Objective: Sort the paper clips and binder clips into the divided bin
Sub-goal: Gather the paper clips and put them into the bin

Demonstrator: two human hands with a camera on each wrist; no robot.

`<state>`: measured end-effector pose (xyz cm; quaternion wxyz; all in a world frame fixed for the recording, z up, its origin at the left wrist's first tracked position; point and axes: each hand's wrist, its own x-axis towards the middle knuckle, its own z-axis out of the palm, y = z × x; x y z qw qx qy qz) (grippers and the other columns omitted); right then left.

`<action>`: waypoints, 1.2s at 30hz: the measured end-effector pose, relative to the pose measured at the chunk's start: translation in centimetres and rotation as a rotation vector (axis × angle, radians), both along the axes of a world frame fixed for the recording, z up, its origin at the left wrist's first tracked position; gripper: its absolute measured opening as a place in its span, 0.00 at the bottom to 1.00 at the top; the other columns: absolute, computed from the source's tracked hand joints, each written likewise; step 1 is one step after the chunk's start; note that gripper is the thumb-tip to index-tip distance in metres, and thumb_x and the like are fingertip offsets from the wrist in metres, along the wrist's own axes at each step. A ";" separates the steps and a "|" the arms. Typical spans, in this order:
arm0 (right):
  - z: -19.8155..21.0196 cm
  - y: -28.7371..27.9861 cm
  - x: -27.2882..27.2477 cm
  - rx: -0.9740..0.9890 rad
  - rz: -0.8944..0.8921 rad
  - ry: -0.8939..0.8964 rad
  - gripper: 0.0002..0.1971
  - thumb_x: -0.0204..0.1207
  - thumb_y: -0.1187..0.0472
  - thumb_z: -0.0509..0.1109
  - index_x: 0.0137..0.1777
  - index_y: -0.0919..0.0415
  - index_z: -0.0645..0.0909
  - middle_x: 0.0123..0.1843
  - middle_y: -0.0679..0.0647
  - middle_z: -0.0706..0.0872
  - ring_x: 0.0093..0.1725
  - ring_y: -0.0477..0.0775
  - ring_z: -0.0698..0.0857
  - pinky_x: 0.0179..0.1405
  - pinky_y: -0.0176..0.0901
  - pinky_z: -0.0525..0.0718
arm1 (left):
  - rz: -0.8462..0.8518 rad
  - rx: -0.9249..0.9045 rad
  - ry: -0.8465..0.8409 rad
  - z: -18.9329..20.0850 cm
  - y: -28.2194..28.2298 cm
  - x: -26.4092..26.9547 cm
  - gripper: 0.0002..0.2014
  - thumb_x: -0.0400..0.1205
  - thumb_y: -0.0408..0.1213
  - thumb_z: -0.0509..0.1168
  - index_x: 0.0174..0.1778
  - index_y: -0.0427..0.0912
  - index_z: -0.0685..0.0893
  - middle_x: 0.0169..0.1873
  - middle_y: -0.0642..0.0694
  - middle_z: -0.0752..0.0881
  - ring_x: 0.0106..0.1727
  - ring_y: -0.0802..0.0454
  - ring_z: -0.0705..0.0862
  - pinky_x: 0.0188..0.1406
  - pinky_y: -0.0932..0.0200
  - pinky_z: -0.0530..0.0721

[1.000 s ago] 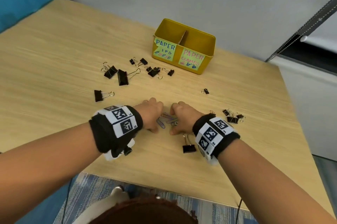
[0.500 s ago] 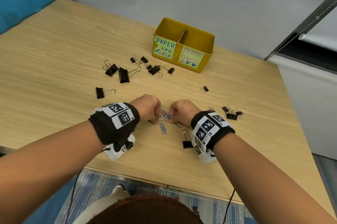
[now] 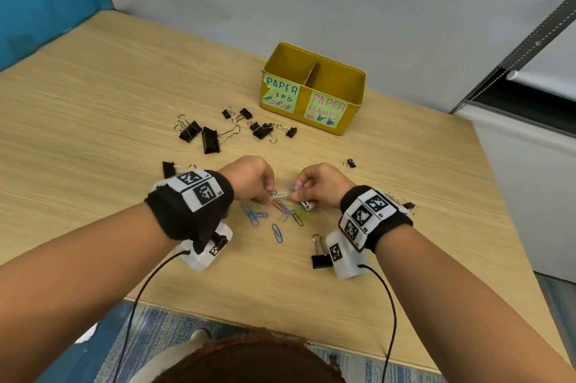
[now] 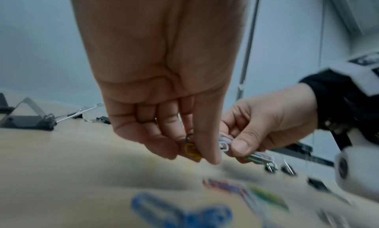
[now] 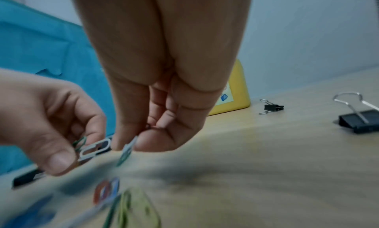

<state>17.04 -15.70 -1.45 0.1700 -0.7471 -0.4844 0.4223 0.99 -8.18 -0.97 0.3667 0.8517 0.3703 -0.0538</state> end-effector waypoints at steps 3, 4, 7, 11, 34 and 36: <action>2.3 1.8 1.2 0.136 -0.107 0.166 0.12 0.70 0.74 0.74 0.33 0.60 0.77 0.26 0.53 0.81 0.16 0.37 0.78 0.20 0.28 0.81 | 0.058 0.005 -0.088 1.9 2.2 0.7 0.07 0.71 0.33 0.76 0.42 0.39 0.87 0.27 0.53 0.79 0.34 0.52 0.79 0.42 0.61 0.76; 3.3 2.6 1.5 0.189 -0.156 0.233 0.11 0.71 0.75 0.73 0.34 0.61 0.77 0.27 0.54 0.81 0.17 0.38 0.79 0.21 0.28 0.82 | 0.086 -0.009 -0.133 2.7 3.0 1.0 0.06 0.71 0.32 0.76 0.40 0.39 0.86 0.27 0.52 0.80 0.33 0.52 0.79 0.43 0.60 0.77; 6.5 5.9 2.6 0.350 -0.313 0.416 0.11 0.72 0.76 0.71 0.35 0.62 0.77 0.28 0.53 0.82 0.20 0.42 0.80 0.22 0.30 0.83 | 0.206 -0.083 -0.328 5.5 6.1 2.2 0.09 0.70 0.29 0.76 0.33 0.43 0.82 0.27 0.50 0.82 0.28 0.55 0.80 0.39 0.59 0.81; 9.6 11.2 3.6 0.505 -0.461 0.519 0.11 0.73 0.75 0.70 0.33 0.62 0.77 0.30 0.54 0.80 0.23 0.44 0.80 0.24 0.31 0.82 | 0.387 -0.028 -0.533 8.6 10.8 4.6 0.11 0.71 0.28 0.75 0.31 0.44 0.80 0.27 0.49 0.83 0.25 0.57 0.81 0.20 0.72 0.78; 4.4 4.0 -1.0 -0.288 0.421 -0.440 0.23 0.68 0.55 0.77 0.64 0.57 0.79 0.60 0.55 0.82 0.47 0.52 0.81 0.43 0.42 0.81 | -0.451 -0.029 0.427 2.6 2.6 1.3 0.30 0.69 0.40 0.76 0.67 0.45 0.75 0.57 0.48 0.80 0.57 0.48 0.81 0.51 0.59 0.78; 3.0 1.8 -2.5 -0.314 0.468 -0.476 0.35 0.63 0.48 0.80 0.70 0.56 0.72 0.66 0.57 0.74 0.62 0.58 0.77 0.61 0.48 0.79 | -0.415 0.060 0.437 1.5 0.6 0.3 0.34 0.70 0.37 0.76 0.70 0.42 0.69 0.63 0.44 0.74 0.61 0.45 0.80 0.49 0.60 0.75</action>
